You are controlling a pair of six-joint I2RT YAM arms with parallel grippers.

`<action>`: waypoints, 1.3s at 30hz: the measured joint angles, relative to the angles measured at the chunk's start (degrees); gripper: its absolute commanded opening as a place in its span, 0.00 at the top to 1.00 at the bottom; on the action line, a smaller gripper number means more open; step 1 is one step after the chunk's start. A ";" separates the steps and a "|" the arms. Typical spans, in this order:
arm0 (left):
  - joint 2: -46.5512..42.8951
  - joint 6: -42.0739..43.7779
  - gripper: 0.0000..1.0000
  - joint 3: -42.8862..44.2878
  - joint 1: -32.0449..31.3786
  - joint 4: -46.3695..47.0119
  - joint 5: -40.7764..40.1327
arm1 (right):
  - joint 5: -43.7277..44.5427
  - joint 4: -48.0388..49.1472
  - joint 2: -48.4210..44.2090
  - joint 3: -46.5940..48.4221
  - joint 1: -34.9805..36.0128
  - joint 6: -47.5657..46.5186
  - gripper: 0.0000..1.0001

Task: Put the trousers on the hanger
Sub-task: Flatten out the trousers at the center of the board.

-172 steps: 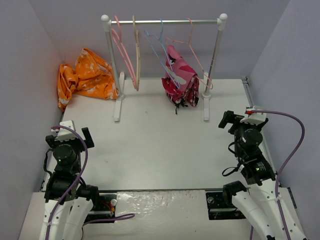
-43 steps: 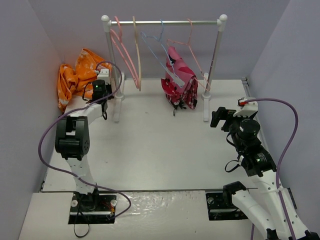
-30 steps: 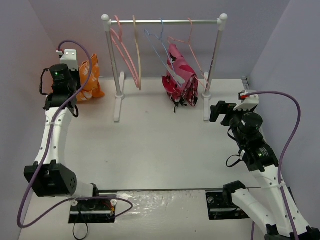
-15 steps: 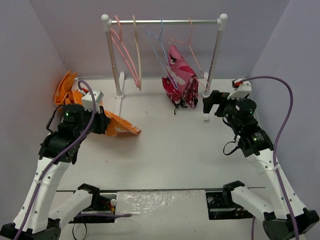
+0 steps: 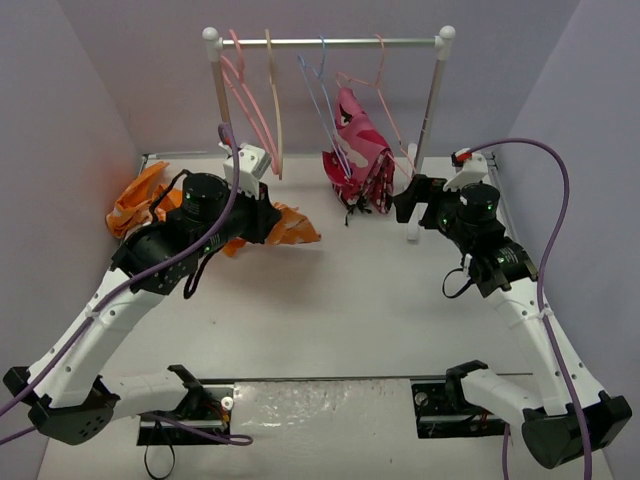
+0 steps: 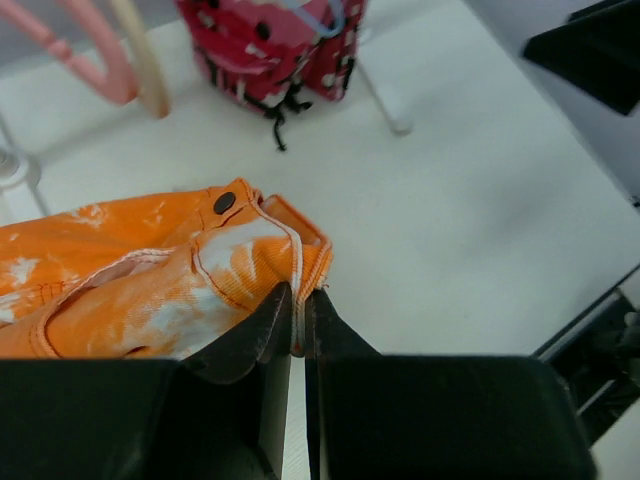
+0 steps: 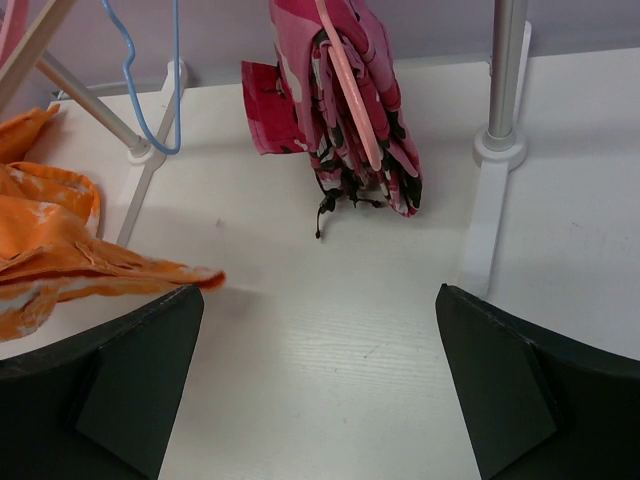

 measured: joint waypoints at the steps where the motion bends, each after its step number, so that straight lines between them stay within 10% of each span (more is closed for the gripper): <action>1: 0.51 -0.05 1.00 1.70 -2.27 0.80 -0.64 | 0.06 -0.28 0.00 0.36 0.00 0.00 0.00; 7: -0.28 -2.03 0.99 -6.45 -21.92 12.74 -4.20 | 1.27 -1.99 -0.02 2.18 0.00 -0.21 0.00; 11: 2.00 -4.86 0.81 -20.18 -27.84 20.19 -6.15 | 1.63 -4.22 -0.01 2.03 0.00 -0.02 0.00; 20: 5.48 -5.99 0.37 -28.29 -30.88 21.83 -7.02 | 2.51 -6.53 3.24 -5.08 0.43 6.31 0.00; 30: -13.56 -6.84 0.36 -30.69 -28.41 20.54 -16.10 | 2.10 -2.28 20.88 -17.90 16.32 16.57 0.18; 39: -17.13 -10.71 0.36 -37.13 -23.36 14.72 -19.41 | 7.43 5.17 28.17 -19.70 19.70 21.65 0.14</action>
